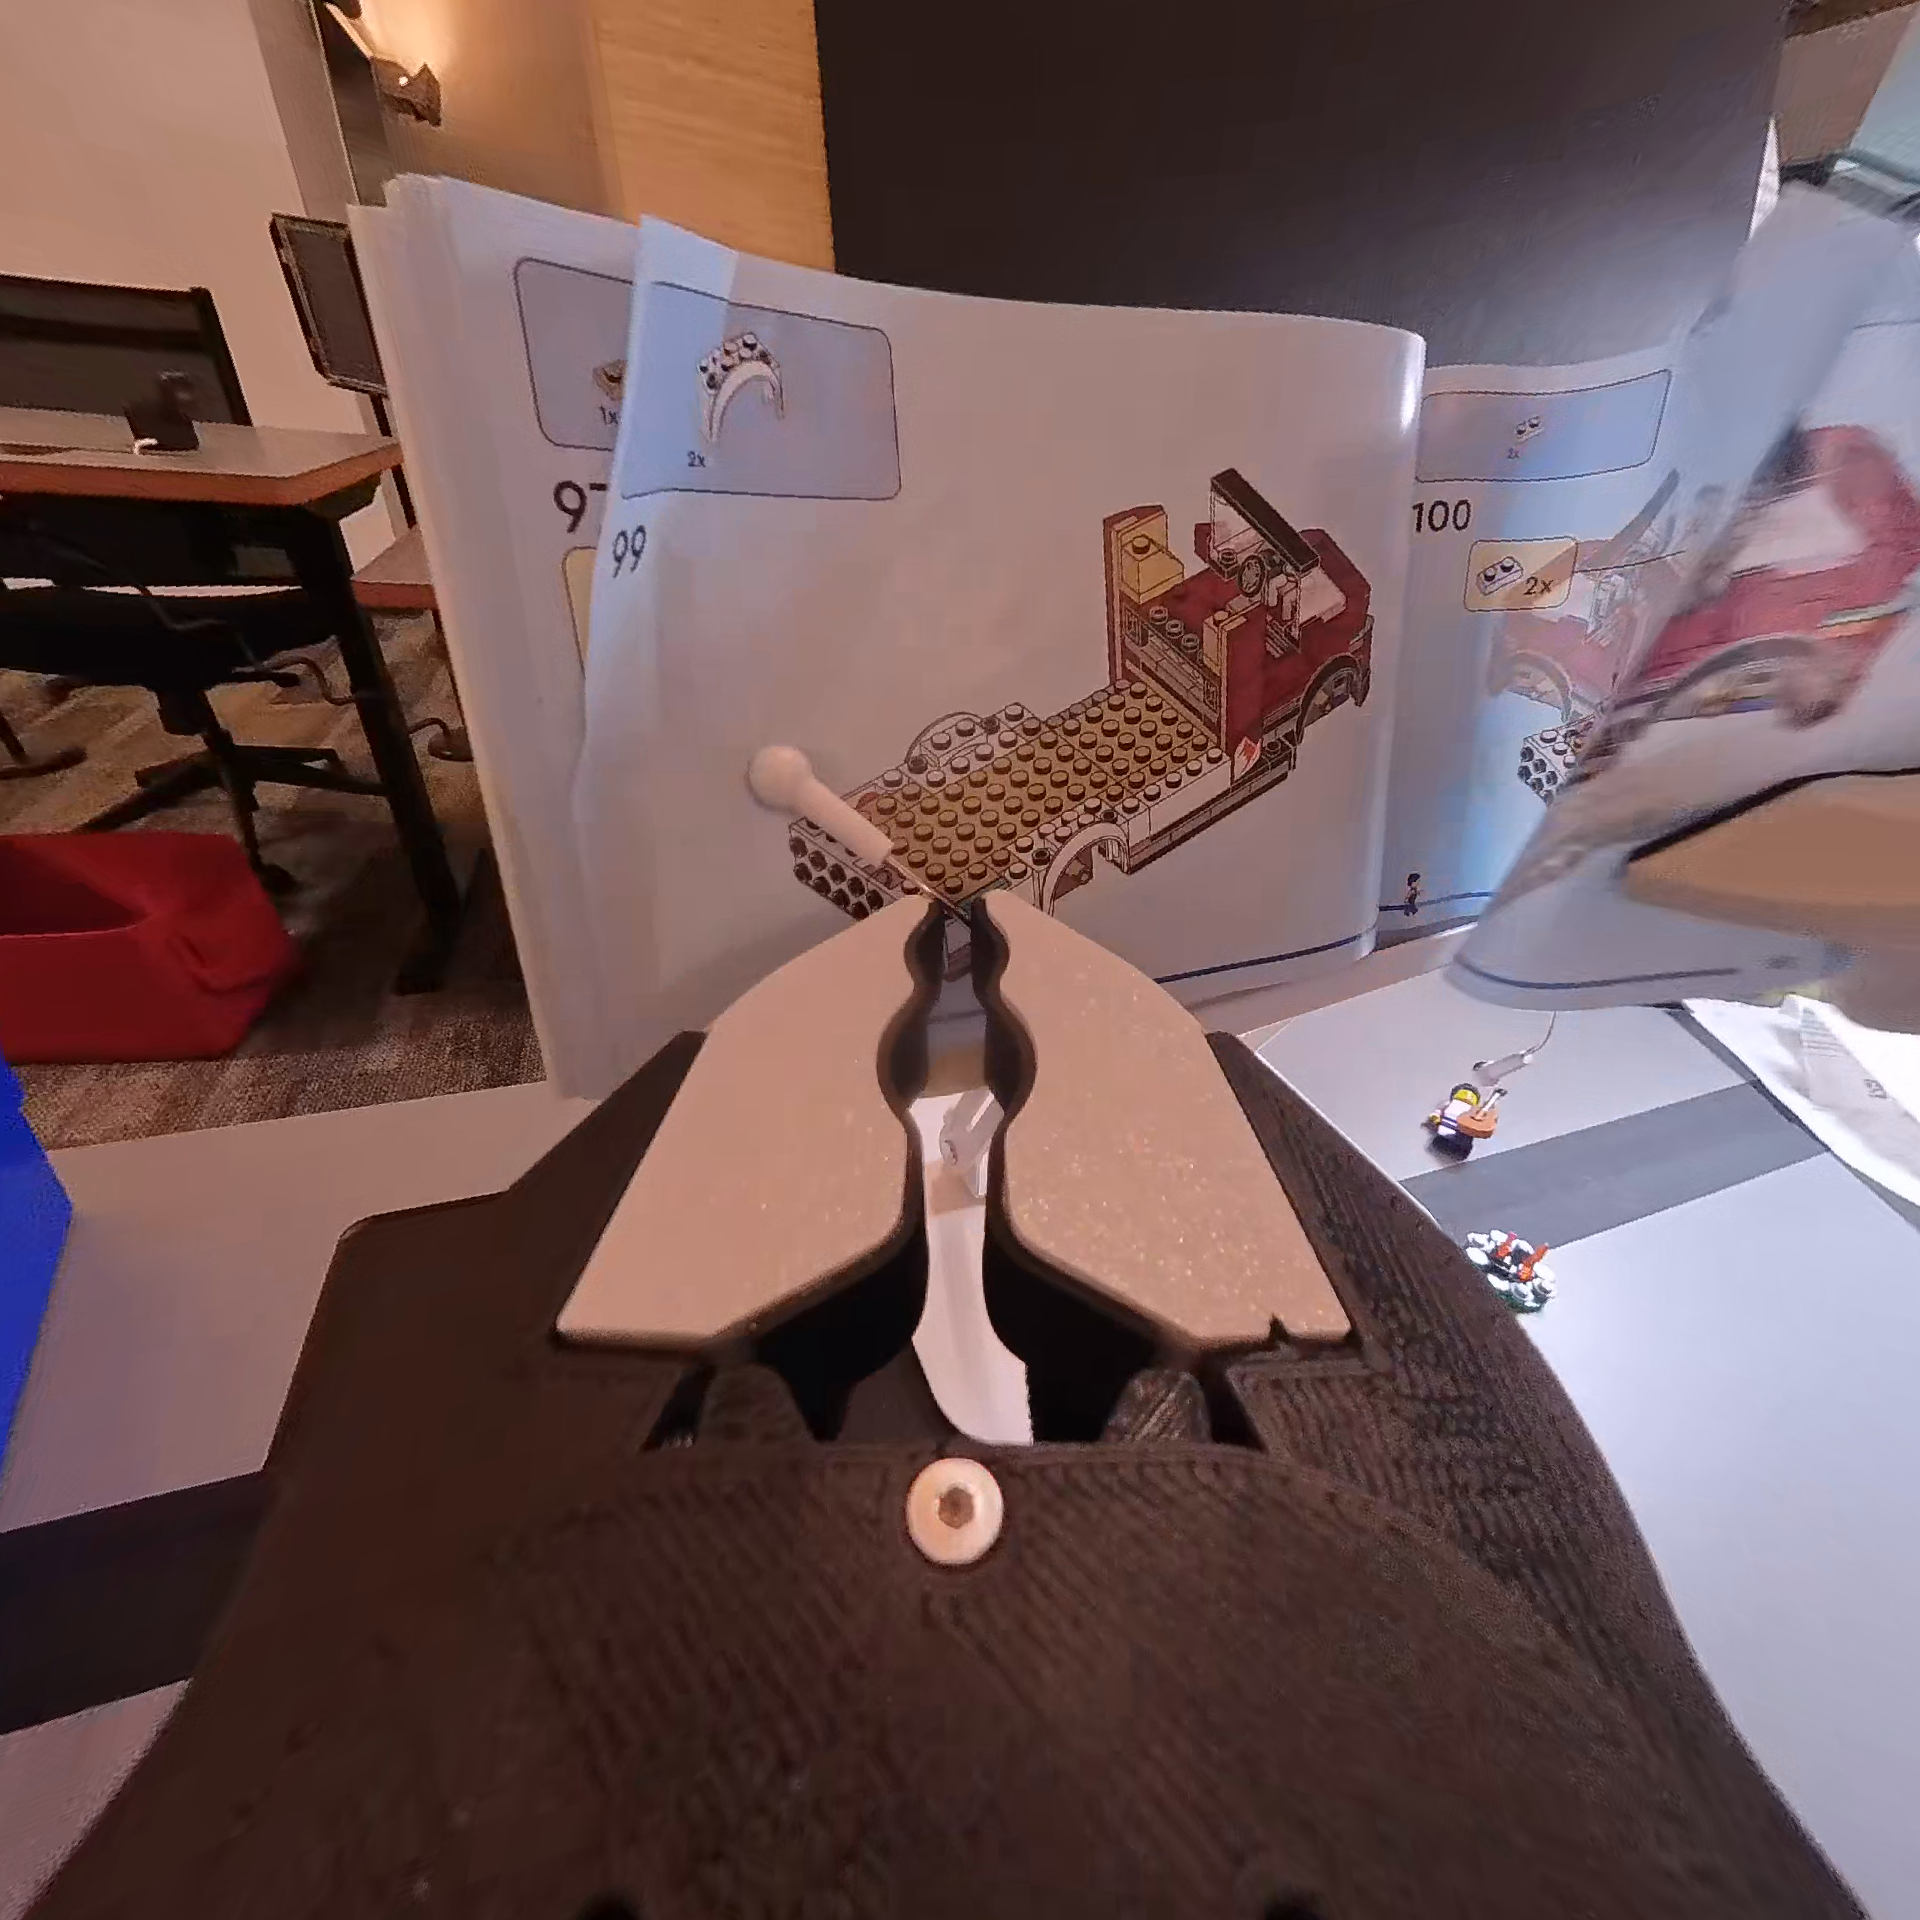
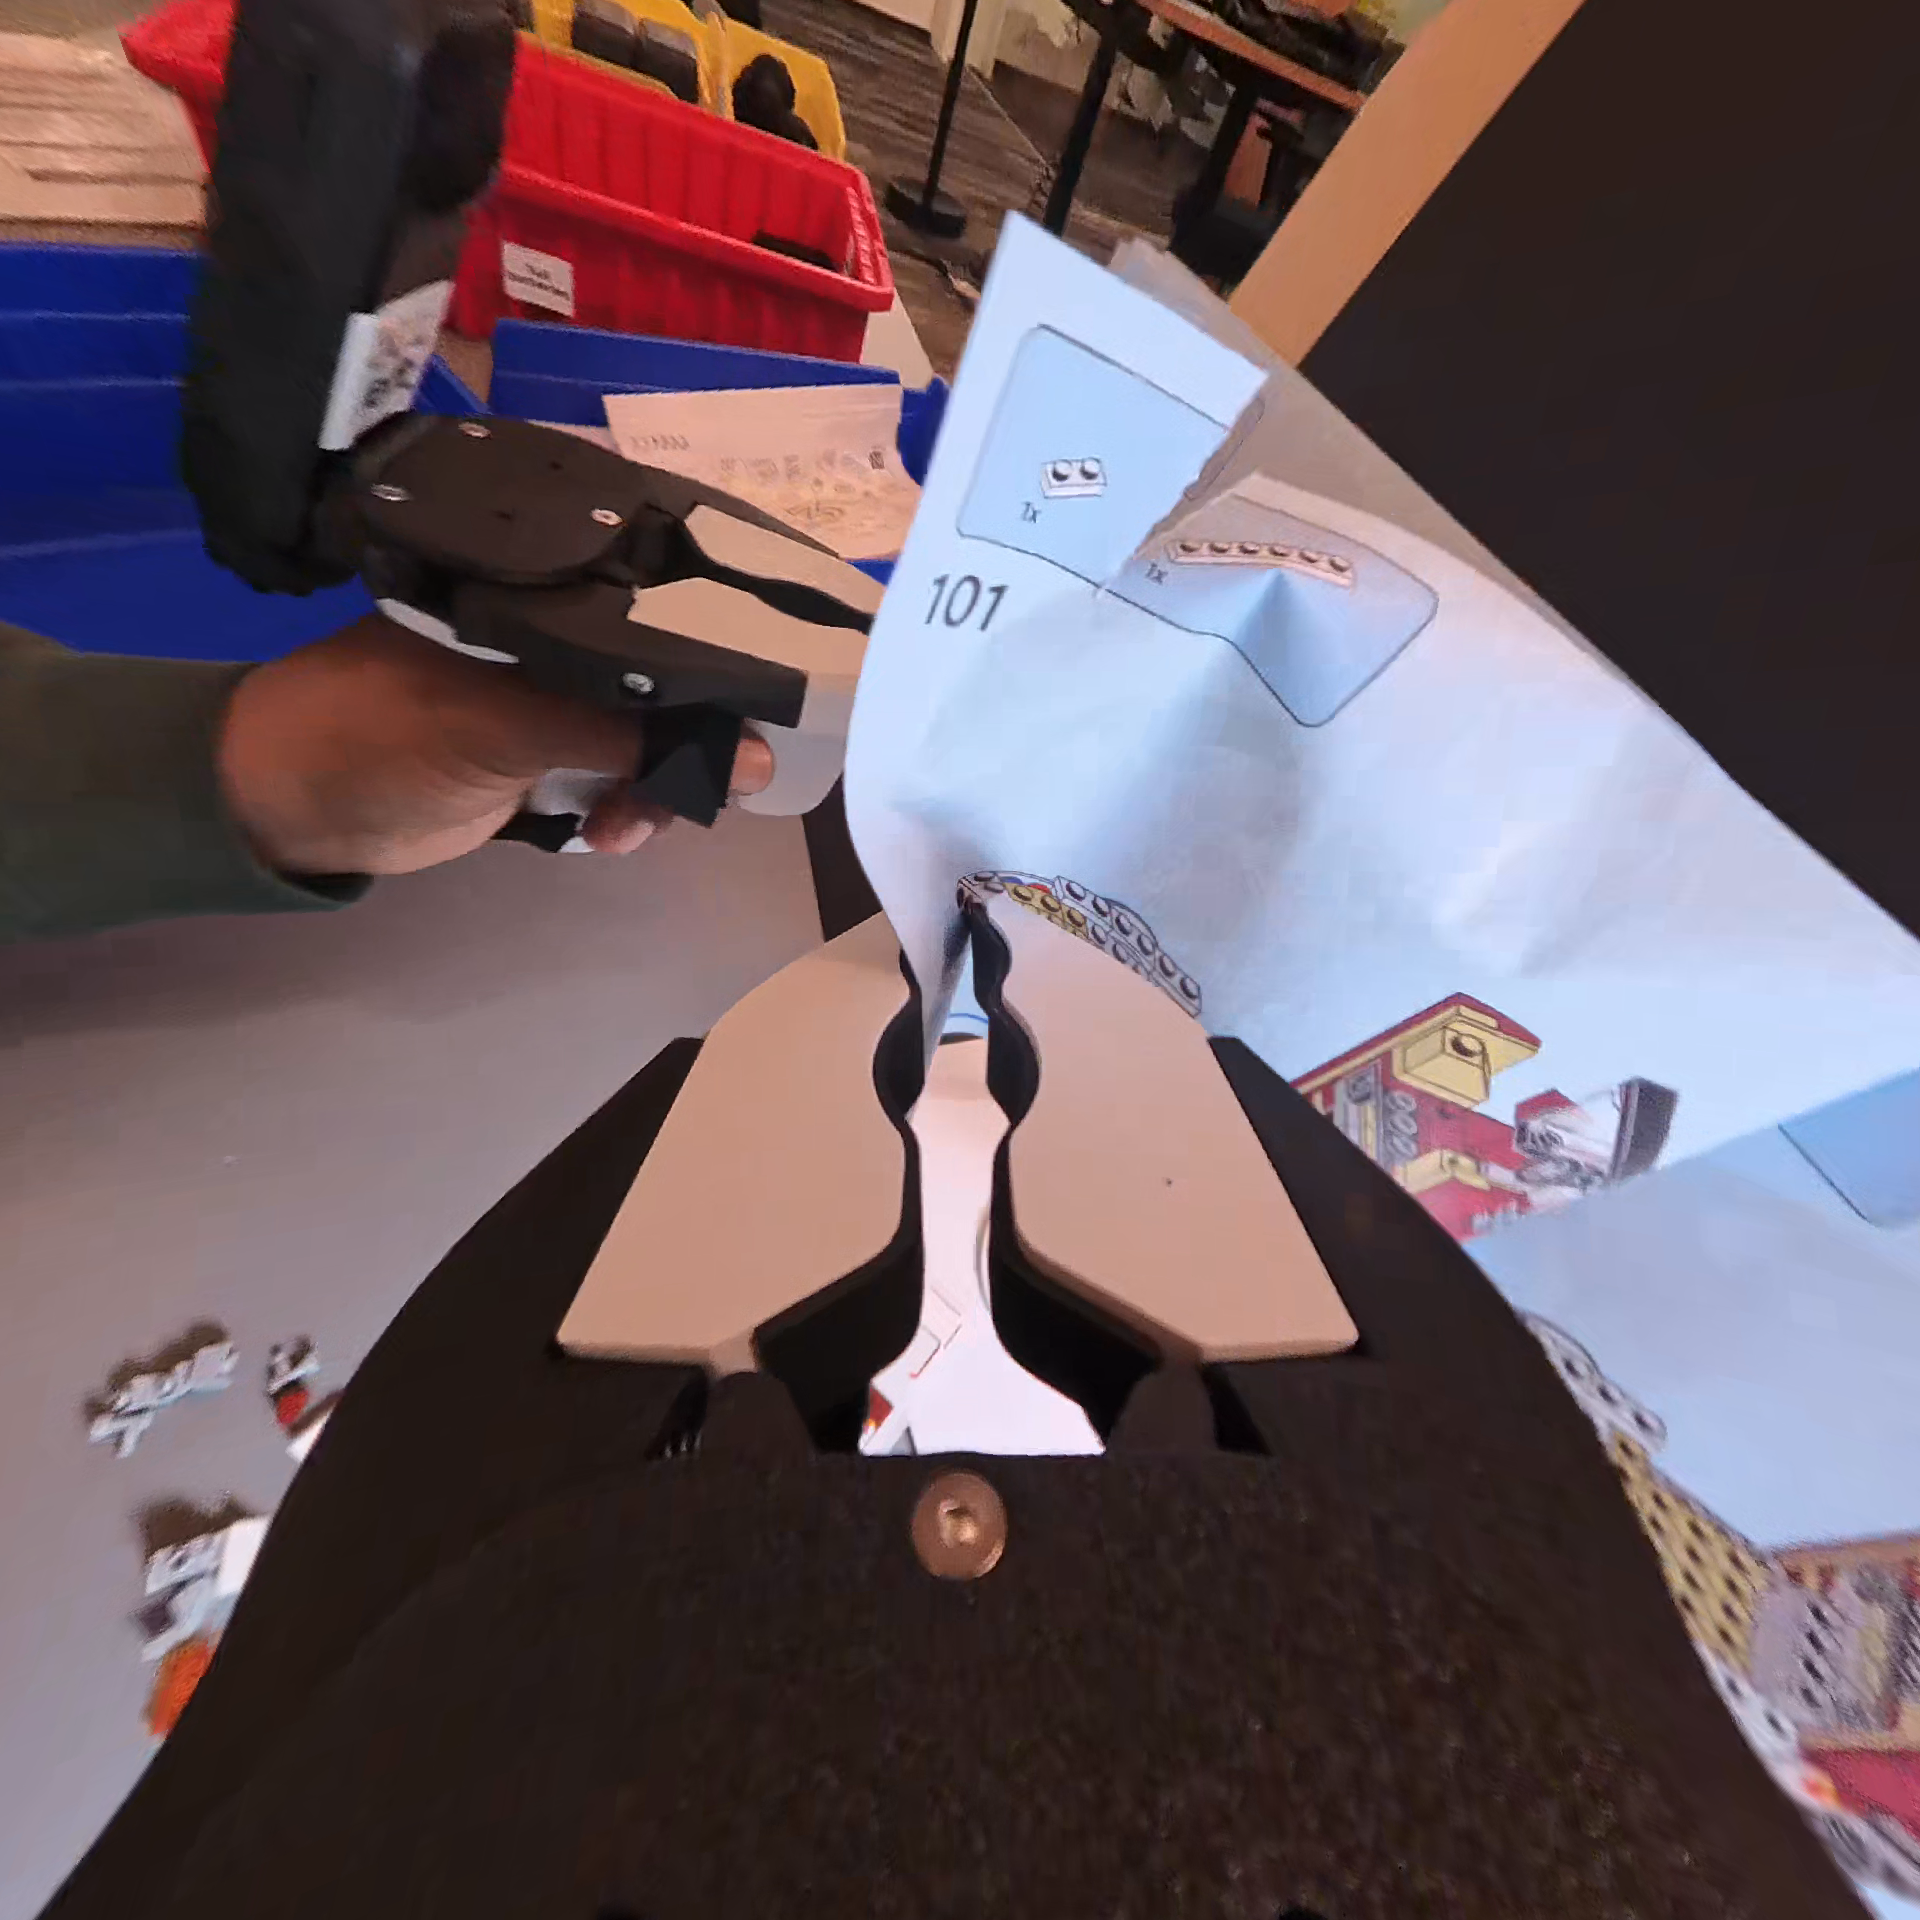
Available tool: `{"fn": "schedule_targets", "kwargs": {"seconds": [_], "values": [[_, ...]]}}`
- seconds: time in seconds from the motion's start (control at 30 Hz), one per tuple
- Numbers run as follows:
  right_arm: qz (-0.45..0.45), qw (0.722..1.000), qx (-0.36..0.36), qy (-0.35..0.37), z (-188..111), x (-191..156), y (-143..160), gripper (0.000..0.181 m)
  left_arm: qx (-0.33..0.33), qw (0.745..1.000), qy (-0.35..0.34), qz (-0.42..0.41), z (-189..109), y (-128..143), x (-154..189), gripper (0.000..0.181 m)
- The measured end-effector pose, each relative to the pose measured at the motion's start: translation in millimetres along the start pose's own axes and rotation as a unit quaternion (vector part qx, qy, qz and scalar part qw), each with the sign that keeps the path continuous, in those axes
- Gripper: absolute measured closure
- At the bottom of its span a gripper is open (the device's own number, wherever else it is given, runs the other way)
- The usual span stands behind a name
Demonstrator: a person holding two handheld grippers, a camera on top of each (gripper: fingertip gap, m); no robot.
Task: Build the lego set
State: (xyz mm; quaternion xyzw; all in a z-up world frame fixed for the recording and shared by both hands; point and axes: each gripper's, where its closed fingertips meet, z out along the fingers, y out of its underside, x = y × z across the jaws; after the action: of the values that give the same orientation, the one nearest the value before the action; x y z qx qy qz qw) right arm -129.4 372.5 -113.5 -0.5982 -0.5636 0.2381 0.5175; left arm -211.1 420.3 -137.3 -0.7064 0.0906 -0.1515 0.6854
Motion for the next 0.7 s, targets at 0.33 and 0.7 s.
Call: {"fn": "schedule_targets", "kwargs": {"seconds": [0.33,0.7], "values": [[-0.023,0.999,0.003,-0.041,35.8,-35.2,-9.1,0.145,0.021,0.999,0.004,-0.04,-4.6,8.2,-5.8,0.176],[0.083,0.981,0.083,0.154,-69.2,88.8,27.6,0.181,0.036,0.997,0.018,-0.072,-5.5,10.4,-7.5,0.176]]}}
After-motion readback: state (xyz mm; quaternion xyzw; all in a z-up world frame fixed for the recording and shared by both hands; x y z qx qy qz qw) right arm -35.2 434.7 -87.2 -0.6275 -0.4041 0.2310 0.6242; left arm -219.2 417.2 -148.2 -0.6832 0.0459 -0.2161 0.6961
